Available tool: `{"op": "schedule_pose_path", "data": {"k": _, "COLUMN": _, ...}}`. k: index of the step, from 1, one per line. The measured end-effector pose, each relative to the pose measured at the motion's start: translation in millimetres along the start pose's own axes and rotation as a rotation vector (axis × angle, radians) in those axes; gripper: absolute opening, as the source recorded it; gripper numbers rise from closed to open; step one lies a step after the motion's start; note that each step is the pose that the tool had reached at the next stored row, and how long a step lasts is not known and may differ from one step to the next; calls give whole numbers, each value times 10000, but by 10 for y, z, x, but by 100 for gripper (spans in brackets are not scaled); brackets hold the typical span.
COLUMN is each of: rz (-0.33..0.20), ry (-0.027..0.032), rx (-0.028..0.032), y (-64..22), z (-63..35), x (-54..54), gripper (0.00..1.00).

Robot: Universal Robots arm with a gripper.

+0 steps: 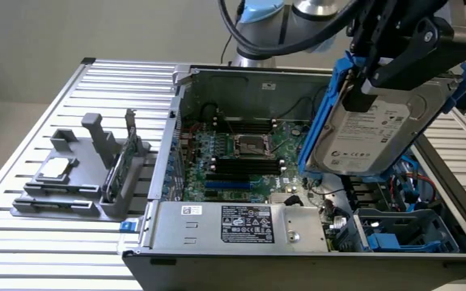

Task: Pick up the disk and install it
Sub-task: 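Pick up the disk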

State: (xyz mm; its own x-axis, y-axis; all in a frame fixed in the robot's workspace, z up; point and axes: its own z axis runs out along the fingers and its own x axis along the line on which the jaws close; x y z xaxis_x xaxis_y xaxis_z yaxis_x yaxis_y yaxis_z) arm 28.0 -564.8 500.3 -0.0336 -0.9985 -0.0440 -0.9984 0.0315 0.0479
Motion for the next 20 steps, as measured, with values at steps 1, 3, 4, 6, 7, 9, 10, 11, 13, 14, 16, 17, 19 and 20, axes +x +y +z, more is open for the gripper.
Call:
{"op": "schedule_pose_path", "data": {"k": 1, "rz": 0, "ry": 0, "rx": 0, "y": -36, "z": -1, "x": 28, "gripper": 33}}
{"op": "schedule_pose_path", "data": {"k": 3, "rz": -1, "ry": -1, "rx": 0, "y": -101, "z": -1, "x": 81, "gripper": 33}}
{"op": "schedule_pose_path", "data": {"k": 4, "rz": 0, "ry": 0, "rx": 0, "y": -131, "z": -1, "x": 110, "gripper": 33}}
{"op": "schedule_pose_path", "data": {"k": 6, "rz": 0, "ry": 0, "rx": 0, "y": -186, "z": 2, "x": 169, "gripper": 33}}
{"op": "schedule_pose_path", "data": {"k": 7, "rz": 0, "ry": 0, "rx": 0, "y": -212, "z": 5, "x": 201, "gripper": 33}}
{"op": "schedule_pose_path", "data": {"k": 9, "rz": 0, "ry": 1, "rx": 0, "y": -272, "z": 11, "x": 258, "gripper": 33}}
{"op": "schedule_pose_path", "data": {"k": 10, "rz": 0, "ry": 0, "rx": 0, "y": -310, "z": 17, "x": 275, "gripper": 33}}
{"op": "schedule_pose_path", "data": {"k": 11, "rz": 0, "ry": 0, "rx": 0, "y": -354, "z": 23, "x": 286, "gripper": 33}}
{"op": "schedule_pose_path", "data": {"k": 13, "rz": -1, "ry": 0, "rx": 0, "y": -438, "z": 38, "x": 305, "gripper": 33}}
{"op": "schedule_pose_path", "data": {"k": 14, "rz": 0, "ry": 0, "rx": 0, "y": -478, "z": 46, "x": 317, "gripper": 33}}
{"op": "schedule_pose_path", "data": {"k": 16, "rz": 0, "ry": 1, "rx": 0, "y": -548, "z": 65, "x": 353, "gripper": 33}}
{"op": "schedule_pose_path", "data": {"k": 17, "rz": -1, "ry": -1, "rx": 0, "y": -584, "z": 76, "x": 367, "gripper": 33}}
{"op": "schedule_pose_path", "data": {"k": 19, "rz": 0, "ry": -1, "rx": 0, "y": -652, "z": 100, "x": 388, "gripper": 33}}
{"op": "schedule_pose_path", "data": {"k": 20, "rz": -2, "ry": -2, "rx": 0, "y": -686, "z": 116, "x": 390, "gripper": 33}}
